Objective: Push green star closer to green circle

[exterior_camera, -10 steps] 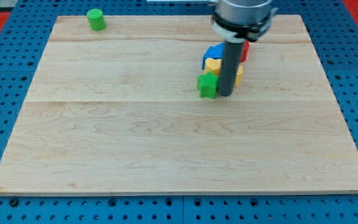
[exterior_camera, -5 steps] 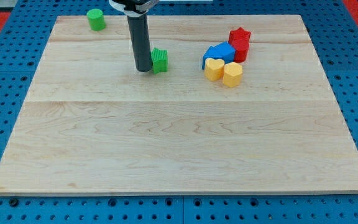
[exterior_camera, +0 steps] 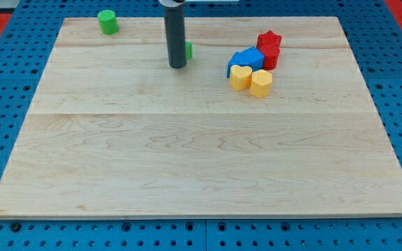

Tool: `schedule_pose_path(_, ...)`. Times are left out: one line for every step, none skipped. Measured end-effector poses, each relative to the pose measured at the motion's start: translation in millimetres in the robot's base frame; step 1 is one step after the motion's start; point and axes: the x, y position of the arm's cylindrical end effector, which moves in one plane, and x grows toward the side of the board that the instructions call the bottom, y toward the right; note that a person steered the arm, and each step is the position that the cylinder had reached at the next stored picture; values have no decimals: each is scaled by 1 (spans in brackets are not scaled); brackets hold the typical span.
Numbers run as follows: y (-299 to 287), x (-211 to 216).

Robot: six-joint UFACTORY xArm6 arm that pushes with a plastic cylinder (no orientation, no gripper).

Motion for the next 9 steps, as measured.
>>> schedule_pose_path(-11, -23)
schedule_pose_path(-3, -25)
schedule_pose_path(27, -23)
schedule_pose_path(44, -24)
schedule_pose_path(27, -44)
schedule_pose_path(20, -68)
schedule_pose_path(16, -81)
schedule_pose_path(38, -93)
schedule_pose_path(35, -105)
